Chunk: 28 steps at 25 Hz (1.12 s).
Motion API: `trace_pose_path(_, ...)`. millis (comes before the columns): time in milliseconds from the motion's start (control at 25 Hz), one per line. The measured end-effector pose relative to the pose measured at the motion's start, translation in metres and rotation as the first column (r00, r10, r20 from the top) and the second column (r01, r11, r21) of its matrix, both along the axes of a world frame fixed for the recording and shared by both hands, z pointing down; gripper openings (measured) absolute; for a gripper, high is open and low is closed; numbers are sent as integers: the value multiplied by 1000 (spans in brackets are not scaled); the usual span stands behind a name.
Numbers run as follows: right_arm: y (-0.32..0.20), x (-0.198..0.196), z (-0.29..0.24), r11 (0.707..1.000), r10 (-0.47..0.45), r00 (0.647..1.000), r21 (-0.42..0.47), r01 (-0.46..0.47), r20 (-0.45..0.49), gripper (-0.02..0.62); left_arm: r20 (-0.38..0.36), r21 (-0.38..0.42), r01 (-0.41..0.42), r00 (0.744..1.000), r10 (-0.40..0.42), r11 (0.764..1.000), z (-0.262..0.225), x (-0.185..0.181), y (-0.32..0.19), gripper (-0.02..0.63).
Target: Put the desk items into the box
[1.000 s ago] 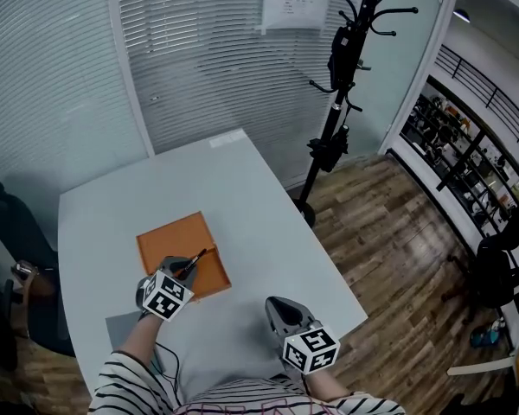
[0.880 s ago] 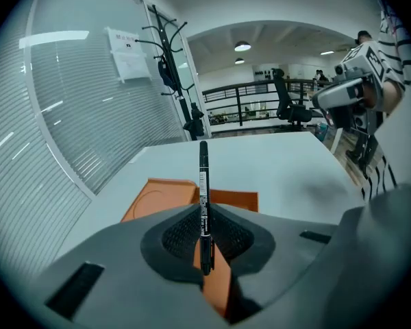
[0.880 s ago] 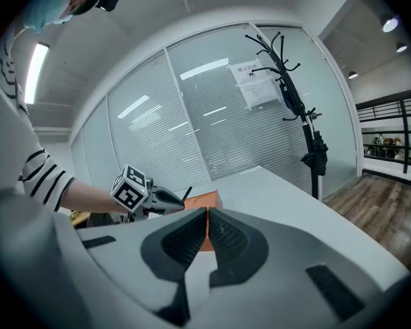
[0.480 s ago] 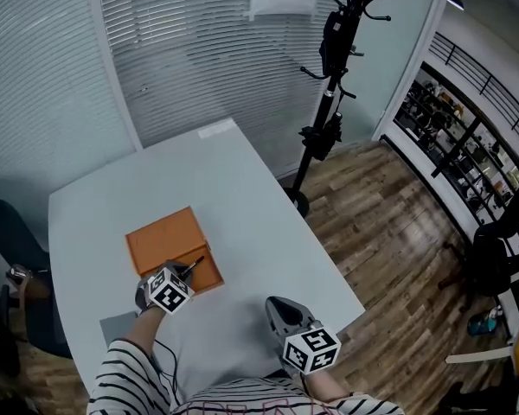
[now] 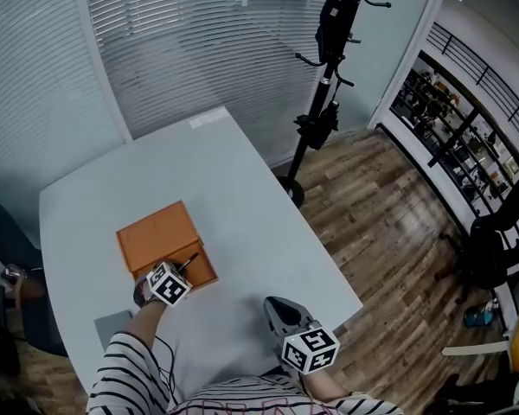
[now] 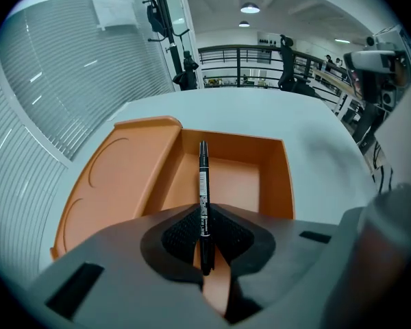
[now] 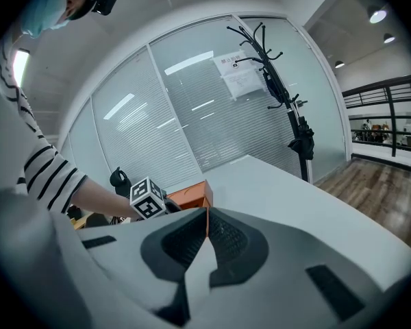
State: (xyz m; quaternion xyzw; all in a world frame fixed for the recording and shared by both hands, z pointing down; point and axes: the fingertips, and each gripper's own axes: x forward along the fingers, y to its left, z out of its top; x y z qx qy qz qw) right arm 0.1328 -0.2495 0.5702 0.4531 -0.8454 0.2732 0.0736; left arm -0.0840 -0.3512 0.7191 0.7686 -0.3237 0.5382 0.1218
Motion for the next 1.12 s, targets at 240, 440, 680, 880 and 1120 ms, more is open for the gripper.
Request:
trace_pose_path(240,-7,-3,2,1000,-15,1000,-5,15,-1,28,-5,-11,22,1000,-22,1000,6,1,-5,54)
trace_pose_path(440,-9,-9,3,999,-31,1000,-10,30,-4,28,-8,-5,32,999,-32,999,6,-3,-7,54)
trace_pose_path(680,-11,-11,5,999,-42,999,-13,42,-9,28,-2,8,22,1000,-22,1000,8,-3,-8,54)
trace_pose_path(880,-10,-13,4,999,-41,999,-13,41,-14,28,3,13,17,1000,-17,1000,9,-4,-8,54)
trace_pose_path(1120,-9,-10,8,999,-41,999,-13,40,-23,28,11,14,8,1000,-9,1000,11,-2,-8,54)
